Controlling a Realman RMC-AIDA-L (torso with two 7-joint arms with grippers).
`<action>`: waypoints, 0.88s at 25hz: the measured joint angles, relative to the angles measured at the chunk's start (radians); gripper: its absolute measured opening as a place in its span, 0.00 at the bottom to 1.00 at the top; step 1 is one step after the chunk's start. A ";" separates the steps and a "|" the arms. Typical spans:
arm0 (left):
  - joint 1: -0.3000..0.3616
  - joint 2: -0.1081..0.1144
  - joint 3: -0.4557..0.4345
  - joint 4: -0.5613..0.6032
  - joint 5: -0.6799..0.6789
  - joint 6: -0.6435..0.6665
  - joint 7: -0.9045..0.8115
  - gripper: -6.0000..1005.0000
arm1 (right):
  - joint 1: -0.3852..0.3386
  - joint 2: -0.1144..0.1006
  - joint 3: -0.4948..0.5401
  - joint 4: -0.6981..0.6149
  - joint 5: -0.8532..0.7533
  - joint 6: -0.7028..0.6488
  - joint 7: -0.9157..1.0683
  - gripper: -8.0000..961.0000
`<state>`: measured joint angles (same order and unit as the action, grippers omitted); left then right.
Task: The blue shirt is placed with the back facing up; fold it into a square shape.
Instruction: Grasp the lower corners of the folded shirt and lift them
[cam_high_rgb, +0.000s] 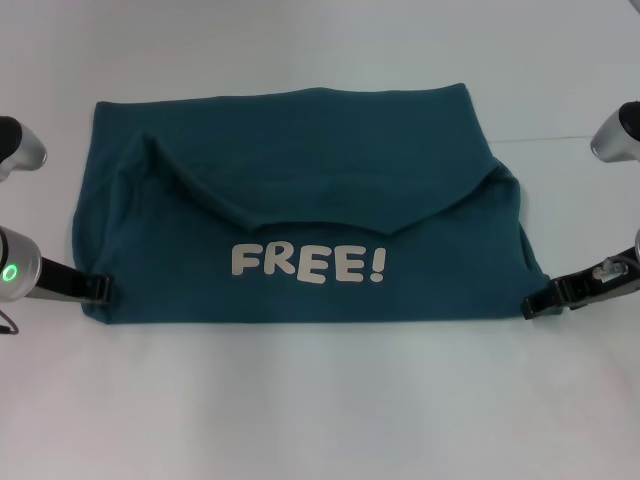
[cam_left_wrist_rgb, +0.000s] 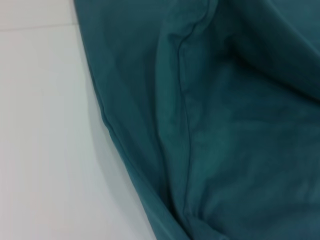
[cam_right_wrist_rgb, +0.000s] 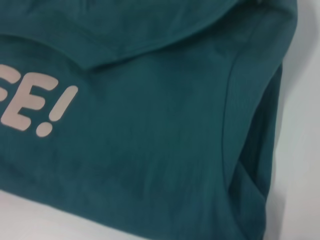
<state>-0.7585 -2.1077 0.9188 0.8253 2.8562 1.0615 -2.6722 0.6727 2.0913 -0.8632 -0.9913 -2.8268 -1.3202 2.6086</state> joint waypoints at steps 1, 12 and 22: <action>0.000 0.000 0.000 0.000 0.000 0.000 0.000 0.06 | 0.001 0.000 0.000 0.006 0.000 0.011 0.000 0.84; 0.003 -0.002 0.000 0.000 0.000 -0.005 0.000 0.06 | 0.013 0.001 -0.055 0.028 -0.010 0.043 0.039 0.69; 0.004 -0.002 0.000 0.000 0.000 -0.009 0.000 0.06 | 0.013 -0.001 -0.117 0.054 -0.013 0.082 0.079 0.69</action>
<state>-0.7542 -2.1093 0.9188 0.8253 2.8562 1.0520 -2.6721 0.6861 2.0908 -0.9804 -0.9374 -2.8394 -1.2386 2.6880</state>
